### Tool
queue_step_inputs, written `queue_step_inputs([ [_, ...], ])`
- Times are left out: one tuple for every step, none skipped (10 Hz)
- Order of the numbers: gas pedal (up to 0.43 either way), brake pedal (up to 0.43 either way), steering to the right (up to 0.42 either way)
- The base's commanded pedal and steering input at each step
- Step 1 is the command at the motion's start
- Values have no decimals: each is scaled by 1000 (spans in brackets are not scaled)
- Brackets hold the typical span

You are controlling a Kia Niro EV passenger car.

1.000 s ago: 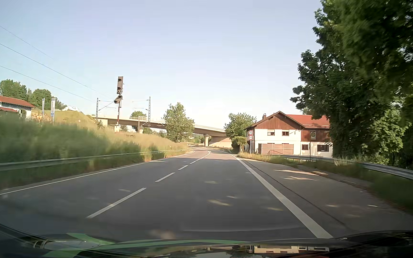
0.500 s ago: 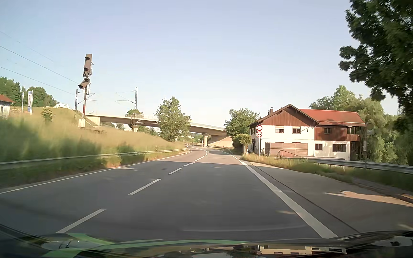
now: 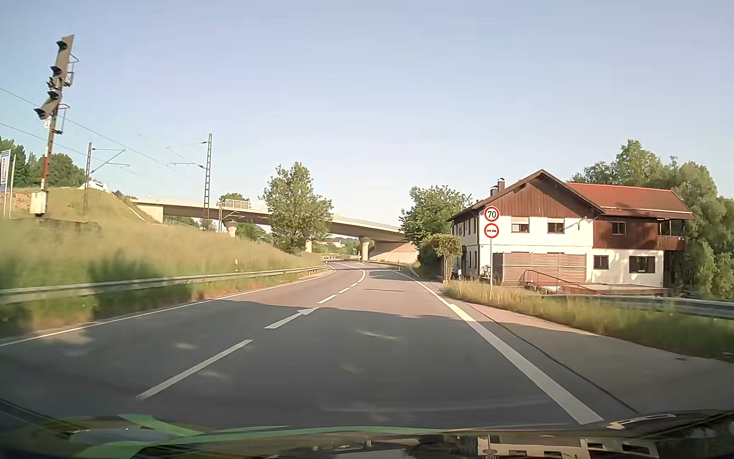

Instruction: Follow the waypoints while adhering to traffic rules and regulations

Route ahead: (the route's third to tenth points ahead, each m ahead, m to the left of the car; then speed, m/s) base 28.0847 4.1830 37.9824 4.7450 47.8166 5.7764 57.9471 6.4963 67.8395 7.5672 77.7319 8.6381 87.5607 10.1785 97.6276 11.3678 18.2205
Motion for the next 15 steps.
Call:
queue_step_inputs([
  [28,0,-3],
  [28,0,-3],
  [39,0,-4],
  [39,0,-6],
  [39,0,-8],
  [39,0,-8],
  [39,0,-8],
  [39,0,-8],
  [39,0,-8],
  [39,0,-8],
  [39,0,-6],
  [39,0,-5],
  [39,0,-1],
  [67,0,0],
  [130,0,-1],
])
